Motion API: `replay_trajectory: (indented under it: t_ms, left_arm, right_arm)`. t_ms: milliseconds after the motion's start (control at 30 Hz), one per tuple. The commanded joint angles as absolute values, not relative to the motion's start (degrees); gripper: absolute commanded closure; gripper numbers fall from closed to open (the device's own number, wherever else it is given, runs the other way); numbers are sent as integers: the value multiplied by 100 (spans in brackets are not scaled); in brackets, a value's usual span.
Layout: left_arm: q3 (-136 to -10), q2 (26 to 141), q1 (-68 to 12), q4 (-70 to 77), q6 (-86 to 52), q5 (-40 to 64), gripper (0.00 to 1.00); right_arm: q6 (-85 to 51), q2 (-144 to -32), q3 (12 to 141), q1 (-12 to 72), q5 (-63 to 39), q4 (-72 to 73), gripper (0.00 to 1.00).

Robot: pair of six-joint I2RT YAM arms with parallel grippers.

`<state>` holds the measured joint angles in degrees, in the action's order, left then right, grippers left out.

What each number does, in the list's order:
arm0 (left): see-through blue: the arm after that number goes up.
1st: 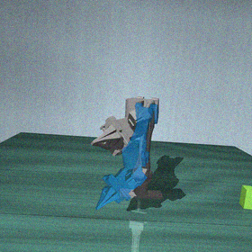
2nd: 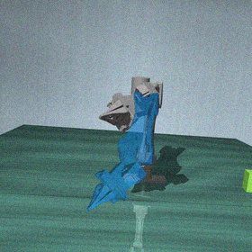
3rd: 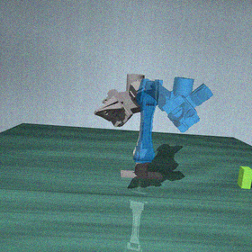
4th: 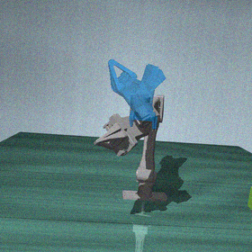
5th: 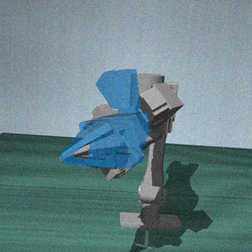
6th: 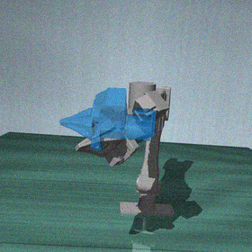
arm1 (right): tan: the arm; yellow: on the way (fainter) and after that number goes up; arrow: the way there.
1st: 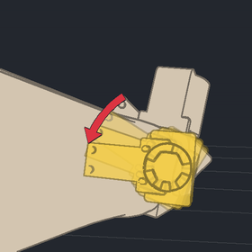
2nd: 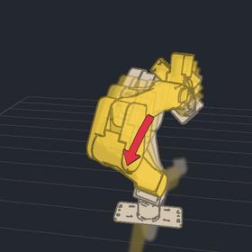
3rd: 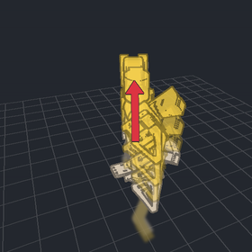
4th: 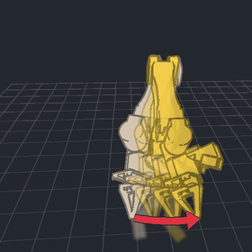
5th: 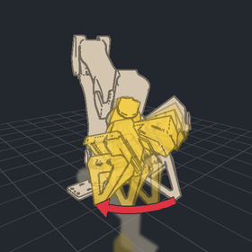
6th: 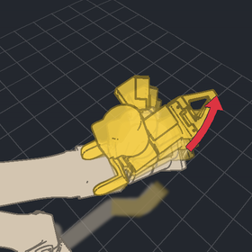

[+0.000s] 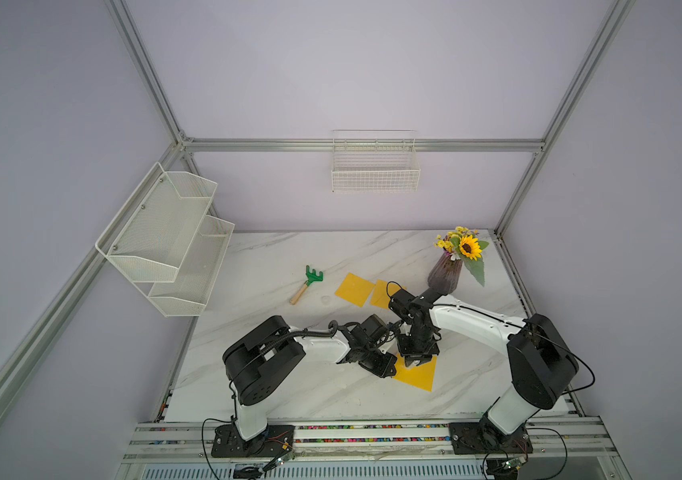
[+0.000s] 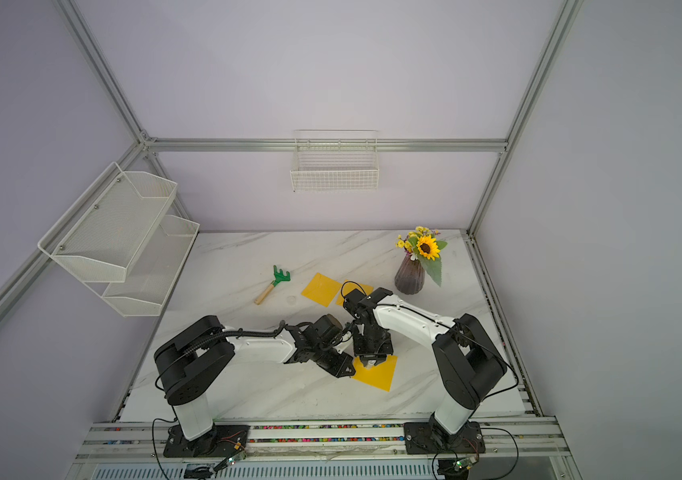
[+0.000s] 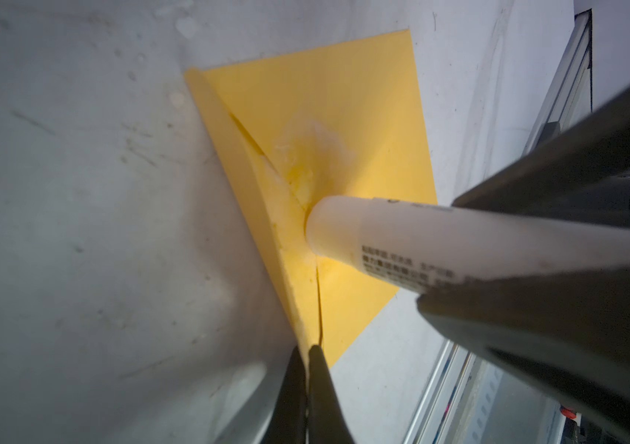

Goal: Seal the envelope with a glue stick
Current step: Apply the envelope at the center of the board.

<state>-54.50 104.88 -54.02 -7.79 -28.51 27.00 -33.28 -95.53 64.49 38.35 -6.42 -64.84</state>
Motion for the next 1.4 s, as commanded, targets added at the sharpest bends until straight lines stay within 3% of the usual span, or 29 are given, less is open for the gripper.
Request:
replay_trajectory:
  t_ms: [0, 100, 400, 667, 800, 1033, 1133, 1367]
  left_arm:
    - [-5388, 10592, -5420, -780, -2944, 2742, 100]
    - [-5362, 10573, -5420, -745, -2949, 2731, 100]
    - [-5384, 10602, -5417, -694, -2988, 2725, 100]
    - [-5370, 10571, -5414, -721, -2997, 2689, 100]
    - [-5379, 10563, -5419, -736, -2987, 2664, 100]
    - [-5367, 10564, -5408, -698, -2996, 2689, 100]
    - [-5385, 10597, -5408, -710, -2980, 2700, 100]
    - [-5383, 10542, -5410, -769, -2980, 2642, 100]
  right_arm:
    - [-3527, -9857, 6353, 3858, 706, -6626, 100]
    - [-3492, -9920, 6398, 3858, 550, -6549, 100]
    - [-3336, -9767, 6057, 3867, -2025, -5315, 100]
    - [-3392, -9926, 6194, 3797, 47, -6549, 100]
    - [-3381, -9975, 6258, 3797, 601, -6926, 100]
    - [-3134, -9958, 6129, 3797, -1875, -5798, 100]
    - [-3109, -9865, 6126, 3780, -2169, -5757, 100]
    - [-3075, -9986, 6337, 3601, 297, -7254, 100]
